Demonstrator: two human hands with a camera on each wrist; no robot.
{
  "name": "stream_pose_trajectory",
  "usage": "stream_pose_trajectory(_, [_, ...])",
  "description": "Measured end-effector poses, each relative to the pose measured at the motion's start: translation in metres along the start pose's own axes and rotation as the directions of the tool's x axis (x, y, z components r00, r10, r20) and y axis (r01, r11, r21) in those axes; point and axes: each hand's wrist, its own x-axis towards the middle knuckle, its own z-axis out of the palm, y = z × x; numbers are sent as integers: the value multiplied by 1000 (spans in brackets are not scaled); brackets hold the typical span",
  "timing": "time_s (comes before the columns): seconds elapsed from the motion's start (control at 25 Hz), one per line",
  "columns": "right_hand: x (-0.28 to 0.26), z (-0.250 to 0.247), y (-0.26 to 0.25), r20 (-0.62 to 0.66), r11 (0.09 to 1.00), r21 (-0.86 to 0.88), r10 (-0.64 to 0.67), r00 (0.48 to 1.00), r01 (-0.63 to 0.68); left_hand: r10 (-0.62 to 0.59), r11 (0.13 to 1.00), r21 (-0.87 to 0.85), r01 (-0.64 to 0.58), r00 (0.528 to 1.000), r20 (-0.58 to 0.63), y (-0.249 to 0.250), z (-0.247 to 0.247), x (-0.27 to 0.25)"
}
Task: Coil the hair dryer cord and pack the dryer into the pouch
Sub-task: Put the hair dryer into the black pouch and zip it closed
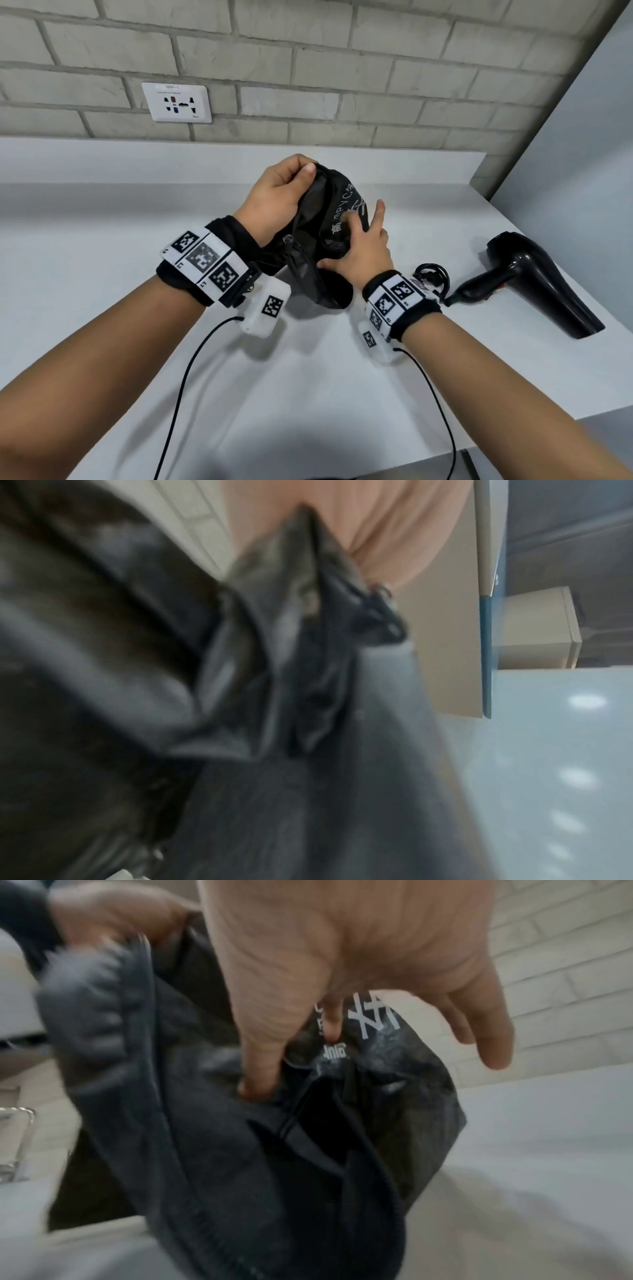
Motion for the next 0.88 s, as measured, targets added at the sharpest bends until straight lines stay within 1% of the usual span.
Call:
stream_pose_trajectory(0.04, [5,4,-1,-29,996,88,26,999,-23,-19,1000,-23,20,1000,19,0,4,-1])
stream_pose_trajectory(0.08, [9,7,-2,-58,976,216,48,997,-35,-29,999,-27,30,999,33,1,8,-3])
stream_pose_trajectory(0.12, [13,9,-1,-89,934,354,79,993,-43,-31,999,-9,32,999,42,1,11,-5])
stream_pose_trajectory(0.16, [16,10,2,-117,884,463,140,983,-70,-16,1000,12,16,998,54,2,11,-7])
stream_pose_trajectory(0.24, [22,5,13,-158,778,612,296,942,-142,68,995,65,-74,994,90,4,-1,-10])
stream_pose_trajectory(0.28, [25,-1,20,-158,708,687,366,917,-164,103,987,111,-116,988,119,6,-9,-12])
stream_pose_trajectory(0.32, [28,-9,25,-153,631,759,412,898,-160,114,968,207,-145,981,154,8,-18,-12])
stream_pose_trajectory(0.36, [28,-18,29,-147,564,815,425,893,-134,102,912,374,-170,976,194,10,-27,-11])
stream_pose_trajectory(0.4, [26,-28,30,-141,521,848,396,907,-96,85,770,608,-193,976,202,9,-34,-11])
stream_pose_trajectory(0.44, [20,-38,30,-134,501,864,326,936,-51,55,568,806,-167,985,165,7,-39,-9])
stream_pose_trajectory(0.48, [12,-47,27,-125,492,871,216,968,3,38,382,919,-98,995,91,5,-43,-8])
stream_pose_trajectory(0.52, [4,-54,23,-107,492,869,97,990,46,36,276,961,-18,999,8,2,-46,-6])
stream_pose_trajectory(0.56, [-3,-61,19,-70,493,867,-12,997,67,31,220,975,41,998,-49,0,-48,-6])
stream_pose_trajectory(0.6, [-8,-65,16,-12,543,838,-80,997,54,12,158,985,65,998,-68,-2,-48,-6])
stream_pose_trajectory(0.64, [-10,-65,16,38,648,759,-149,988,68,-28,62,996,69,997,-67,-6,-47,-6])
stream_pose_trajectory(0.68, [-12,-66,15,63,790,604,-179,982,105,-73,-50,996,69,995,-73,-9,-46,-9])
stream_pose_trajectory(0.72, [-12,-66,15,63,916,370,-187,980,151,-106,-151,987,54,992,-70,-13,-42,-13])
stream_pose_trajectory(0.76, [-10,-66,16,27,983,107,-155,987,152,-135,-231,973,20,990,-52,-19,-37,-19])
stream_pose_trajectory(0.8, [-7,-65,17,-12,991,-115,-75,997,73,-179,-288,957,-29,984,-24,-25,-32,-26])
stream_pose_trajectory(0.84, [-6,-65,16,-76,970,-242,16,997,-35,-244,-306,948,-93,970,16,-31,-26,-33])
stream_pose_trajectory(0.88, [-6,-66,14,-172,953,-282,65,983,-112,-320,-269,951,-155,945,63,-35,-22,-40])
